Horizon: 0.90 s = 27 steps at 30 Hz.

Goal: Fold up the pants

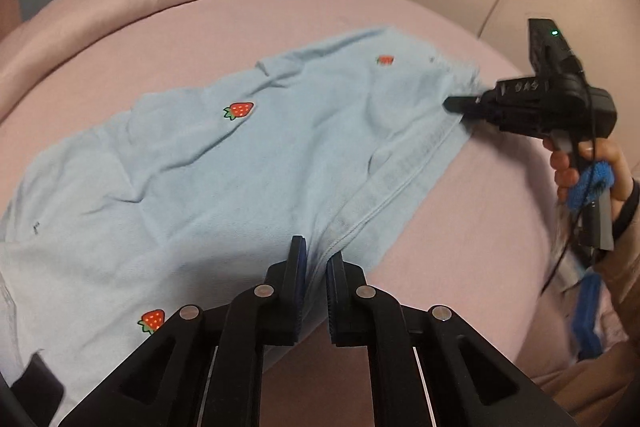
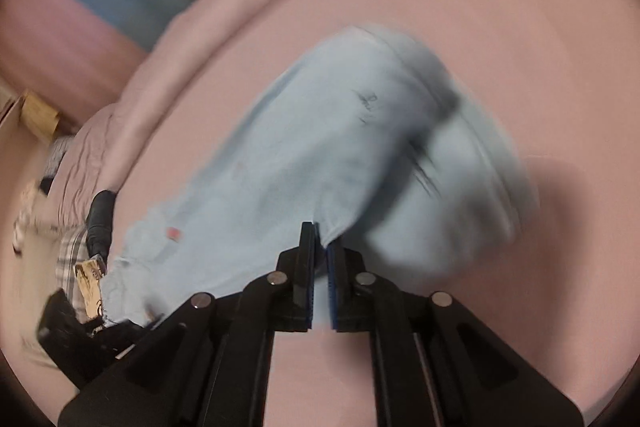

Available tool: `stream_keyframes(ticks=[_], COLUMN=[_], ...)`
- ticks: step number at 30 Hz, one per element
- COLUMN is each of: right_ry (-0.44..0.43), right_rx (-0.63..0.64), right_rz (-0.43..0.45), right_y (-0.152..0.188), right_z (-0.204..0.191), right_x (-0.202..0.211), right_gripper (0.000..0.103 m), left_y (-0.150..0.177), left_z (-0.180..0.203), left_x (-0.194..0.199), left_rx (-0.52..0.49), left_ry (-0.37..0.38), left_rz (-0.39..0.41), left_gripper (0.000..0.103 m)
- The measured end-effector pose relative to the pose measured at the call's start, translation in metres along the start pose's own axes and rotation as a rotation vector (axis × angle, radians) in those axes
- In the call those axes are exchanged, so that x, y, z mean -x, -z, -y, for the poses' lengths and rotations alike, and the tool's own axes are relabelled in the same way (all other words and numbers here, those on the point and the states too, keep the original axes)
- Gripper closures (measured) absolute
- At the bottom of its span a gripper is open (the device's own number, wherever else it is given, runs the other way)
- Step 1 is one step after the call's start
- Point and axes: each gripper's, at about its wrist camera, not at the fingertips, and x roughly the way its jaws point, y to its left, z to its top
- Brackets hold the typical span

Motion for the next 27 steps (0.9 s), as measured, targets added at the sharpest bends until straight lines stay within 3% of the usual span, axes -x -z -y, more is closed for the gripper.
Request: stream_keyframes(ticks=[2, 4, 5, 8, 10, 12, 13, 15, 18, 20, 22, 24, 25, 27], right_ry=[-0.082, -0.137, -0.147, -0.115, -0.109, -0.045, -0.025, -0.049, -0.017, 0.041, 0.080, 0.059, 0.069, 0.130], right_rx=[-0.093, -0.150, -0.163, -0.182, -0.188, -0.168, -0.155, -0.152, -0.109, -0.096, -0.116, -0.108, -0.101, -0.085], right_rz=[0.045, 0.073, 0.103, 0.145, 0.166, 0.181, 0.186, 0.226, 0.256, 0.200, 0.134, 0.150, 0.153, 0.187], right_y=[0.011, 0.012, 0.009, -0.002, -0.009, -0.013, -0.014, -0.012, -0.004, -0.009, -0.013, -0.014, -0.017, -0.018], right_z=[0.010, 0.008, 0.006, 0.002, 0.000, 0.004, 0.004, 0.009, 0.021, 0.040, 0.054, 0.056, 0.054, 0.051], right_x=[0.002, 0.008, 0.011, 0.012, 0.010, 0.016, 0.017, 0.034, 0.052, 0.042, 0.022, 0.025, 0.030, 0.042], right_gripper=[0.095, 0.082, 0.074, 0.067, 0.068, 0.092, 0.095, 0.096, 0.096, 0.091, 0.093, 0.090, 0.083, 0.080], left_y=[-0.002, -0.004, -0.005, -0.004, -0.004, -0.005, -0.006, -0.007, -0.005, -0.006, -0.008, -0.007, -0.006, -0.001], left_z=[0.001, -0.001, -0.002, 0.001, 0.004, 0.006, 0.008, 0.014, 0.018, 0.017, 0.014, 0.016, 0.017, 0.016], left_x=[0.003, 0.005, 0.003, 0.001, 0.005, 0.006, 0.008, 0.013, 0.006, -0.004, 0.000, 0.011, 0.020, 0.037], left_rx=[-0.005, 0.013, 0.020, 0.015, 0.010, 0.010, 0.008, -0.009, -0.037, -0.027, -0.002, -0.001, -0.001, 0.004], left_ry=[-0.009, -0.002, -0.002, -0.023, -0.030, -0.027, -0.026, -0.021, -0.032, -0.034, -0.029, -0.024, -0.014, 0.013], left_rz=[-0.004, -0.007, -0.011, -0.020, -0.021, -0.020, -0.020, -0.012, -0.039, -0.066, -0.067, -0.070, -0.069, -0.041], left_gripper=[0.097, 0.097, 0.097, 0.097, 0.097, 0.097, 0.097, 0.097, 0.097, 0.097, 0.096, 0.086, 0.083, 0.067])
